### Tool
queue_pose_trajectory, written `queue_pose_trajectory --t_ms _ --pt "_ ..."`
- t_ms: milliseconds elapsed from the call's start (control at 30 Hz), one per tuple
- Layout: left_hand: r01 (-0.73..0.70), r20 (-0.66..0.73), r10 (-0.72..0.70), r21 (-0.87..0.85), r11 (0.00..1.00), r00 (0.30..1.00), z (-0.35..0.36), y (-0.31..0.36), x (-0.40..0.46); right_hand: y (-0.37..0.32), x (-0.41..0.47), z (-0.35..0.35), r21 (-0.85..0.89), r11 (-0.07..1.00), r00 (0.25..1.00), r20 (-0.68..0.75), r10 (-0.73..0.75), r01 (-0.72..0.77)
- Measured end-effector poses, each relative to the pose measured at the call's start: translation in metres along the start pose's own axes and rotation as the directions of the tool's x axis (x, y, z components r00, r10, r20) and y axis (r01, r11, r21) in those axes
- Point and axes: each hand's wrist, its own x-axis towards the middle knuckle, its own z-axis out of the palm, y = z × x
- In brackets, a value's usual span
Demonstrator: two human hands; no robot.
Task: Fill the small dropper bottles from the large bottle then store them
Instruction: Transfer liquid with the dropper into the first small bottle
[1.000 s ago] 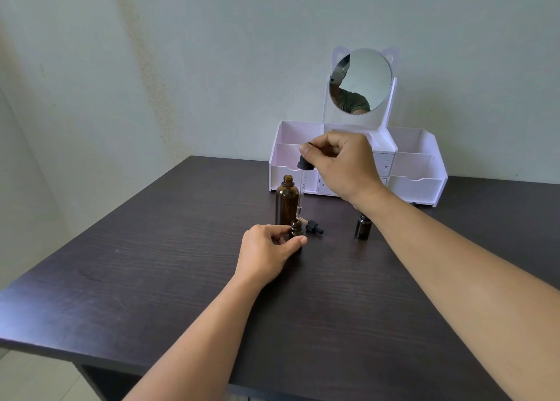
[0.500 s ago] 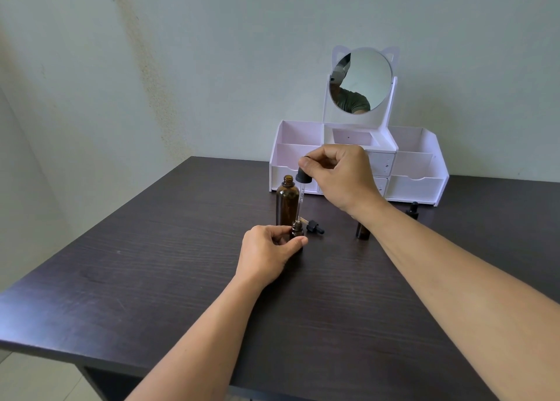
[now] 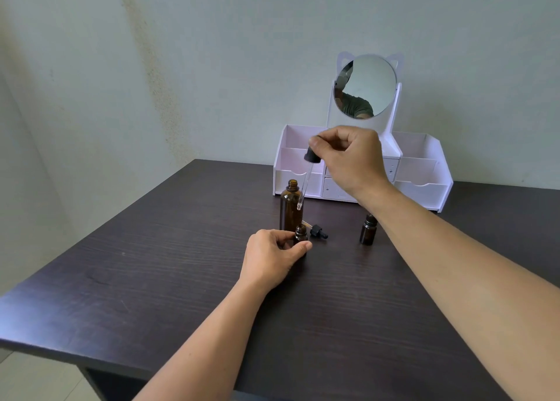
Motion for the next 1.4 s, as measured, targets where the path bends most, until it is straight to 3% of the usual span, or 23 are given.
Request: queue_pose_trajectory --t_ms 167,367,833,1400 --pt "-0.020 0.002 0.020 0.010 1.000 1.000 -0.001 -0.001 0.000 -0.010 0.022 0.005 -0.012 0.997 0.991 -0.105 -0.079 0.078" --pt "-0.031 0.016 0.030 0.013 0.999 0.999 0.000 -0.003 0.001 -0.003 0.032 0.020 -0.066 0.993 0.992 -0.082 -0.098 0.093" --pt "-0.041 0.002 0.041 0.033 0.999 0.999 0.000 -0.004 0.003 0.040 0.009 0.046 -0.123 0.986 0.990 0.075 0.120 -0.111" --pt "-0.046 0.000 0.046 0.053 0.998 0.999 -0.001 -0.002 0.003 0.050 -0.003 0.053 -0.151 0.981 0.986 0.096 0.133 -0.118"
